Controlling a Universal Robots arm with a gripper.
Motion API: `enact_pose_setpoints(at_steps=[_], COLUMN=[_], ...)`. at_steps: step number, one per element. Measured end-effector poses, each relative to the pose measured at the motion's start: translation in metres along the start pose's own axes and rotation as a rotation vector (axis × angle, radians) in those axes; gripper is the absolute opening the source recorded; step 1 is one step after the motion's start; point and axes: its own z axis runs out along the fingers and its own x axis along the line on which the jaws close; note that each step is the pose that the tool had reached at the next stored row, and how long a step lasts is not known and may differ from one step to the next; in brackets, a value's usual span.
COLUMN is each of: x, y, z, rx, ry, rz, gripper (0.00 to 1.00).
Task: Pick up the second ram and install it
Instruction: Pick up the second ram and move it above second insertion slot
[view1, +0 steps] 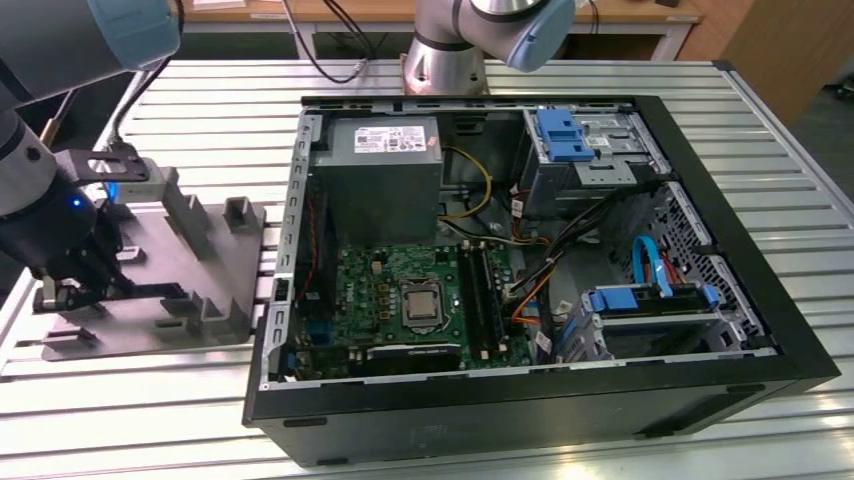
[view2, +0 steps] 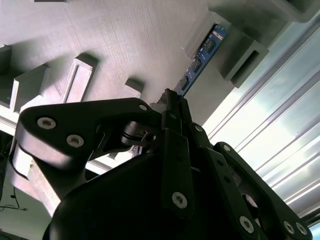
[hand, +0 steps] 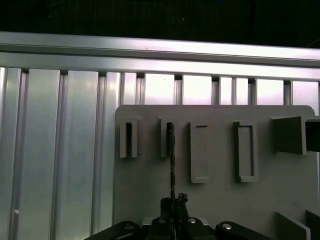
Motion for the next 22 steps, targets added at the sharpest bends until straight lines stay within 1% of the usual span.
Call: enact_pose_setpoints(at_steps=[6, 22], x=[-0.0003, -0.0009], y=[0.0002, 0.0007], z=[-0.0062, -0.0171], rx=[-0.0001, 0.0001], ry=[-0.0002, -0.0005], rz=[0.000, 0.000], gripper=[0.14, 0.14])
